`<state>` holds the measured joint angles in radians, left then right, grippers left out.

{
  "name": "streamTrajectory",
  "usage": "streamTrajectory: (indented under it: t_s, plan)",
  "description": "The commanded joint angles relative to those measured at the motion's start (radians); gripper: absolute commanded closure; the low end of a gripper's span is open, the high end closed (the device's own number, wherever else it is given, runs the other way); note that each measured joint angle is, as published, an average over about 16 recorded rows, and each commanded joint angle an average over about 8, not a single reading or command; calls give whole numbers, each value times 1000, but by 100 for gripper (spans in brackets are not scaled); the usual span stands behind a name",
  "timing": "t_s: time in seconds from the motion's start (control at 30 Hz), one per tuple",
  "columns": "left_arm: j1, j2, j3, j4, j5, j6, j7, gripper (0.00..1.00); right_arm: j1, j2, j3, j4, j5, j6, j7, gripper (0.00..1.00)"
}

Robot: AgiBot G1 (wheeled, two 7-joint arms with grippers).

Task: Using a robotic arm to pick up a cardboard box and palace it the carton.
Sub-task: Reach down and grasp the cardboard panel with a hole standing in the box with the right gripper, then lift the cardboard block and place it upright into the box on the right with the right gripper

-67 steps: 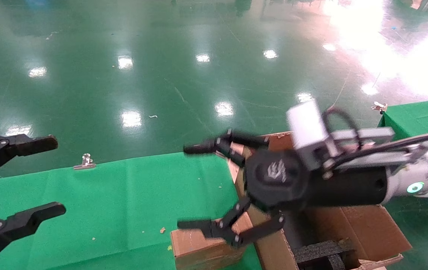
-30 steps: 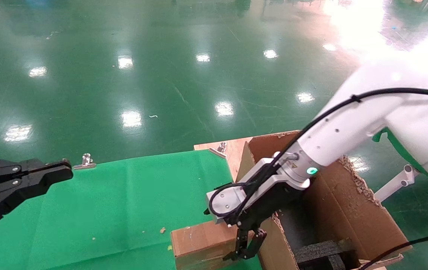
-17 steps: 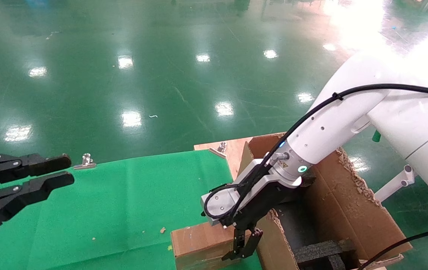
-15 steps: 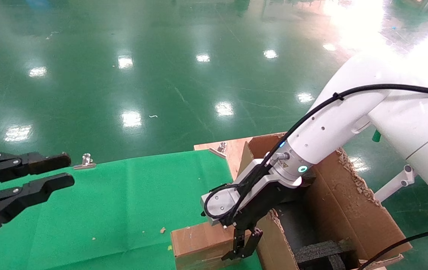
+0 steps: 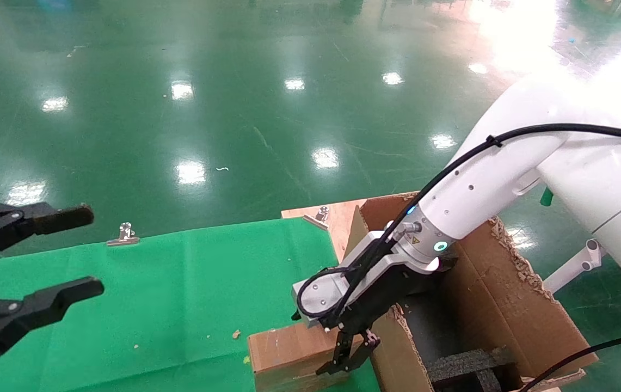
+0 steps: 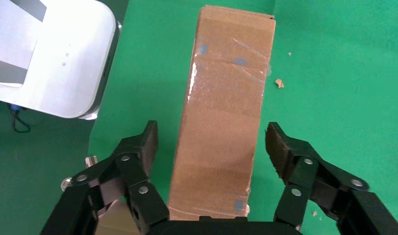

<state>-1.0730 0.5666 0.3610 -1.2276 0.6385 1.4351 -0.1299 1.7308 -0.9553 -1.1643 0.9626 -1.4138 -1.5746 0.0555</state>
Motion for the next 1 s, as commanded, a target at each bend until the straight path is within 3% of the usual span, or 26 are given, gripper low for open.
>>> streamTrajectory:
  t_s: [0.03,0.73,1.0]
  plan:
    - [0,0,0,0,0,0,0,0,-1,1,1,1,0,0,0,100]
    - [0,0,0,0,0,0,0,0,3,5,-1,3,2,5,-1,100]
    - [0,0,0,0,0,0,0,0,93,9,-16,-36,34,-4,-27,100]
